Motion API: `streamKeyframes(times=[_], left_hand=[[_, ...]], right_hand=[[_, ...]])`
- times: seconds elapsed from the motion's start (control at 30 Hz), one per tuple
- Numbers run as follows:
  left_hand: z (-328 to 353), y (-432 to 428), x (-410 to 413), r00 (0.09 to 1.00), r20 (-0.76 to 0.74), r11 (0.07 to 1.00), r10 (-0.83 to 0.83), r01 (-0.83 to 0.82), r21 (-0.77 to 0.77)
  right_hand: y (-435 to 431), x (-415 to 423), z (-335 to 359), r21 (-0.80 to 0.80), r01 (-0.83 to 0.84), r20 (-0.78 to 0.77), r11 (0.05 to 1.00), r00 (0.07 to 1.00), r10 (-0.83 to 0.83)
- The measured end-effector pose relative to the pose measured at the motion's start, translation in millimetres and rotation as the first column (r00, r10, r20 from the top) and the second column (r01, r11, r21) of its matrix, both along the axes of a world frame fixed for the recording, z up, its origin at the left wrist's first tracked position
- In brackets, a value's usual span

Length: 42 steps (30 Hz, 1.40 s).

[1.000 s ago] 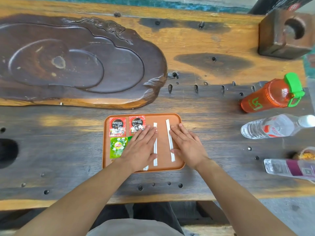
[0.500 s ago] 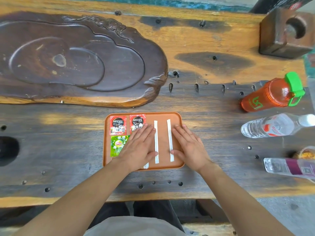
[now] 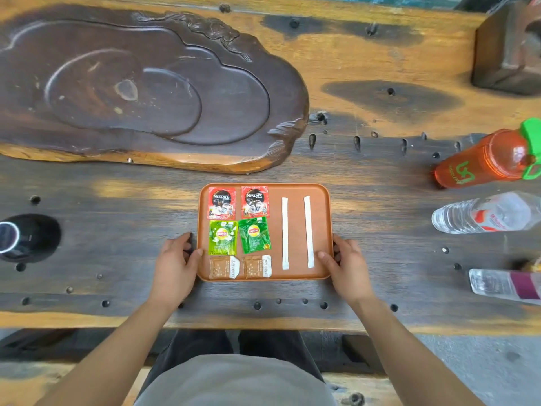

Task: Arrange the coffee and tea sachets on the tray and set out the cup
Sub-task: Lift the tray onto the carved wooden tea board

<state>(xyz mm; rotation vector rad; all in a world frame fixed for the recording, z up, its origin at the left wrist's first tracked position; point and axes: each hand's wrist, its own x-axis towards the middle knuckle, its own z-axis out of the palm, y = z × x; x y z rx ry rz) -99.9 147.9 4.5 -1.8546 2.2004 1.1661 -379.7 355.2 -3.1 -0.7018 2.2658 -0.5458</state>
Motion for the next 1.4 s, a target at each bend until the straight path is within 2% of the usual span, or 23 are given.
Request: streamKeyframes(times=[0.13, 0.27, 0.43, 0.6, 0.77, 1.0, 1.27, 1.4], left_hand=[[1.6, -1.2, -5.8, 0.997, -0.067, 0.999, 0.023, -0.021, 0.026], [7.2, -5.2, -6.3, 0.981, -0.143, 0.987, 0.128, -0.112, 0.115], [18.6, -14.5, 7.0, 0.949, -0.257, 0.974, 0.182, -0.139, 0.178], [34.8, -43.0, 26.9, 0.924, -0.314, 0.970, 0.219, -0.170, 0.175], [41.0, -95.2, 42.9, 0.914, -0.338, 0.973, 0.227, -0.196, 0.123], [41.8, -193.0, 34.1, 0.916, -0.367, 0.986, 0.162, -0.169, 0.015], [22.0, -288.7, 1.5, 0.884, -0.434, 0.985, 0.173, -0.157, 0.074], [7.7, -317.9, -9.8, 0.898, -0.414, 0.988, 0.151, -0.129, 0.081]], right_hand=[[-2.7, 1.9, -3.5, -0.021, 0.124, 0.005, 0.992, 0.992, -0.124], [-2.9, 4.2, -0.9, -0.050, 0.142, -0.005, 0.989, 0.990, -0.142], [-8.3, 10.6, 11.8, -0.099, 0.160, 0.033, 0.982, 0.987, -0.158], [-34.8, 21.0, 27.1, -0.175, 0.171, 0.060, 0.970, 0.985, -0.162], [-85.4, 24.8, 43.2, -0.257, 0.141, 0.044, 0.956, 0.990, -0.134], [-181.9, 14.2, 58.2, -0.293, 0.059, -0.068, 0.954, 0.994, -0.082], [-271.4, -10.4, 38.1, -0.244, 0.050, -0.156, 0.969, 0.984, -0.090], [-292.9, -18.3, 27.1, -0.208, 0.047, -0.181, 0.977, 0.980, -0.085]])
